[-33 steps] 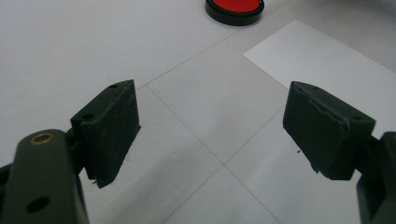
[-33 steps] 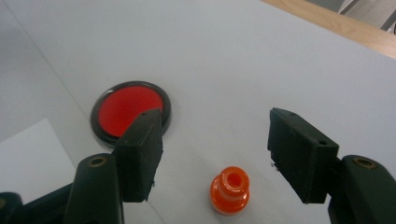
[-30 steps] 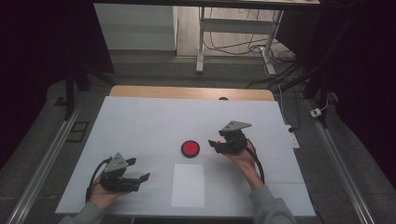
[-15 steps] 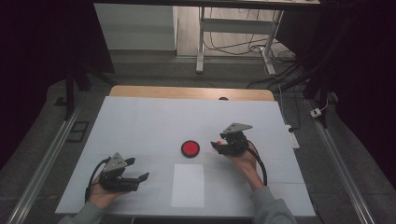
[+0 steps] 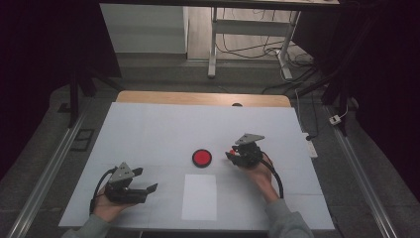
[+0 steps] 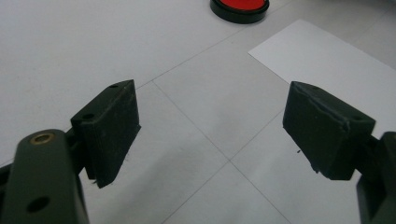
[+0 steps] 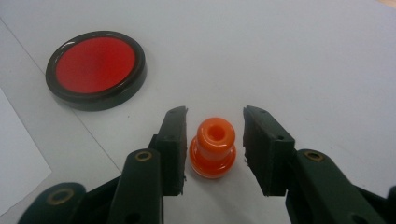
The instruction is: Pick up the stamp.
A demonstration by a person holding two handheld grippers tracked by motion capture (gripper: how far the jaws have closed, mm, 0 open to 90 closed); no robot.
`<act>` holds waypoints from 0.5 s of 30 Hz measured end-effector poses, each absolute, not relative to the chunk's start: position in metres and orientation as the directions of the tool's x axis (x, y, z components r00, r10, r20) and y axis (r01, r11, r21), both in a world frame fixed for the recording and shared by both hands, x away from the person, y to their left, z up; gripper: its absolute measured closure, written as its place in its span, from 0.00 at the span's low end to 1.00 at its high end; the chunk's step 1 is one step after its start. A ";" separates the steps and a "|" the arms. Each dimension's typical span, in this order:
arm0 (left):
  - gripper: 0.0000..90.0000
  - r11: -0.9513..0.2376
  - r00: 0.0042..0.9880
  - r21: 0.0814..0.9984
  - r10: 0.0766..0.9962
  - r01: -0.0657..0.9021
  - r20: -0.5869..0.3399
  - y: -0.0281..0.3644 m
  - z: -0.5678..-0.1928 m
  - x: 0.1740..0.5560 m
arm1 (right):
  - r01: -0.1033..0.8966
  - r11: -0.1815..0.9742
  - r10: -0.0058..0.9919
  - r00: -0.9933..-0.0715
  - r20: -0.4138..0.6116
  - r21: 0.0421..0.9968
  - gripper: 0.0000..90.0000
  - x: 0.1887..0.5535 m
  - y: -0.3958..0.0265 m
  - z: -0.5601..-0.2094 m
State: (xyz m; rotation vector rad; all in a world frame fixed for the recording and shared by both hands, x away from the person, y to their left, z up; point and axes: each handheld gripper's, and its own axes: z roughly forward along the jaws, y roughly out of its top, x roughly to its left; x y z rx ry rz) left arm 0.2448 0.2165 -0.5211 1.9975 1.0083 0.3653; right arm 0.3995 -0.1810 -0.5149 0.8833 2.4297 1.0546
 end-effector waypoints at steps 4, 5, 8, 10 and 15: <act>0.21 -0.321 0.634 0.791 0.766 0.520 -0.107 0.216 -0.521 0.245 | 0.409 0.513 0.673 -0.737 -0.058 0.754 0.71 0.400 -0.184 -0.514; 0.21 -0.321 0.634 0.791 0.766 0.520 -0.107 0.216 -0.521 0.245 | 0.413 0.510 0.675 -0.736 -0.054 0.754 0.72 0.400 -0.185 -0.513; 0.21 -0.320 0.633 0.792 0.767 0.520 -0.105 0.216 -0.522 0.245 | 0.412 0.511 0.672 -0.738 -0.052 0.755 0.77 0.400 -0.186 -0.513; 0.21 -0.320 0.633 0.792 0.767 0.520 -0.105 0.217 -0.522 0.245 | 0.411 0.512 0.670 -0.740 -0.051 0.754 0.77 0.400 -0.186 -0.514; 0.21 -0.320 0.632 0.792 0.768 0.519 -0.104 0.217 -0.522 0.245 | 0.402 0.521 0.666 -0.744 -0.063 0.753 0.80 0.399 -0.184 -0.514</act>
